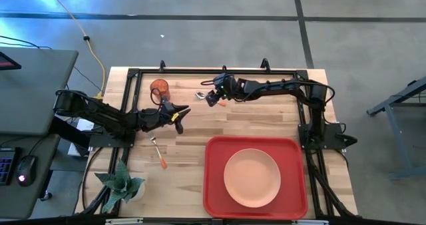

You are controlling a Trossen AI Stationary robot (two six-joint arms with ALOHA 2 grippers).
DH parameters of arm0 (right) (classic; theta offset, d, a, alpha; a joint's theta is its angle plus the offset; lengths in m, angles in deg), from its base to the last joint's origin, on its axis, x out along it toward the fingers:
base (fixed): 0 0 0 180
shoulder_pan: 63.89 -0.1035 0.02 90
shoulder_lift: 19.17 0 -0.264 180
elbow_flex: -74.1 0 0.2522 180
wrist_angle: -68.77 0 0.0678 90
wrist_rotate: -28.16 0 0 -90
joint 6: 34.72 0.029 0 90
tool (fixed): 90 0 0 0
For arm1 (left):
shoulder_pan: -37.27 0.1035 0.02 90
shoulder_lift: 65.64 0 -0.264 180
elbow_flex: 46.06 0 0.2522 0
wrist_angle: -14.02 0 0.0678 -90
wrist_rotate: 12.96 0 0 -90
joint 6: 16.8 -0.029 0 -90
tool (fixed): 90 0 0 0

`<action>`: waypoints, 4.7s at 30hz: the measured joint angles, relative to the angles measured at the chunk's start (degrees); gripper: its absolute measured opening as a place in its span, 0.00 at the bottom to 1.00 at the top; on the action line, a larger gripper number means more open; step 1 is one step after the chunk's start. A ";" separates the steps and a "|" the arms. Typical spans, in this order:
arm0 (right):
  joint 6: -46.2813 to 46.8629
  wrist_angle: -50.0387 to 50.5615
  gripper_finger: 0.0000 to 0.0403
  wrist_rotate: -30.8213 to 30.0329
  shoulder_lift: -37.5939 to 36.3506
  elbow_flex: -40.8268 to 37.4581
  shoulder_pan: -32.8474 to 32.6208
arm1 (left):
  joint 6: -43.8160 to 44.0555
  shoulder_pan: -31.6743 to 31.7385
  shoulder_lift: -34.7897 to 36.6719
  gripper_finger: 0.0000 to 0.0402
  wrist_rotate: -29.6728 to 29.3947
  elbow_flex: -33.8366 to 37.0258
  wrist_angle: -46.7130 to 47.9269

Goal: Pick and place plate/cup/fork/spoon on tray
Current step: Put the orange spoon on the red tray to the left of the orange plate

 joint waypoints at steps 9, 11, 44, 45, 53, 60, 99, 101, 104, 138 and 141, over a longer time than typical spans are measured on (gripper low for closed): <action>1.15 -2.03 0.57 -1.11 0.91 -0.07 -4.31 | 5.02 0.36 0.00 0.17 2.07 0.00 0.26; -3.13 -1.70 0.57 -4.93 1.04 -0.07 -5.24 | 5.36 0.34 -0.04 0.17 3.71 0.00 0.26; -16.04 52.21 0.34 -1.88 27.34 48.02 0.41 | 5.67 0.27 -4.85 0.17 3.43 -0.24 -0.98; -18.20 52.07 0.35 -4.36 27.29 48.22 0.21 | 4.90 0.27 -4.85 0.17 3.42 -0.24 -0.97; -29.07 55.33 0.39 2.67 27.69 48.19 2.94 | 5.60 0.19 -4.85 0.17 3.98 -0.24 -0.96; -34.15 55.82 0.40 7.55 27.91 48.21 5.57 | 4.31 0.18 -4.85 0.17 5.70 -0.24 -0.98; -27.11 60.52 0.18 23.53 28.79 49.09 5.55 | 2.78 0.34 -4.85 0.17 0.98 -0.29 -1.00; -27.63 60.15 0.15 25.30 28.79 49.11 4.72 | 2.78 0.34 -4.85 0.17 0.98 -0.31 -1.00; -25.22 59.40 0.11 18.62 28.81 51.55 3.71 | 3.04 0.34 -4.85 0.17 0.26 -0.31 -0.96; 1.15 43.83 0.38 16.03 31.04 58.07 6.76 | 10.14 0.34 -4.85 0.17 -1.49 -0.33 3.37; 1.70 44.20 0.36 17.62 31.04 58.07 7.50 | 10.12 0.34 -4.84 0.17 -1.49 -0.32 3.36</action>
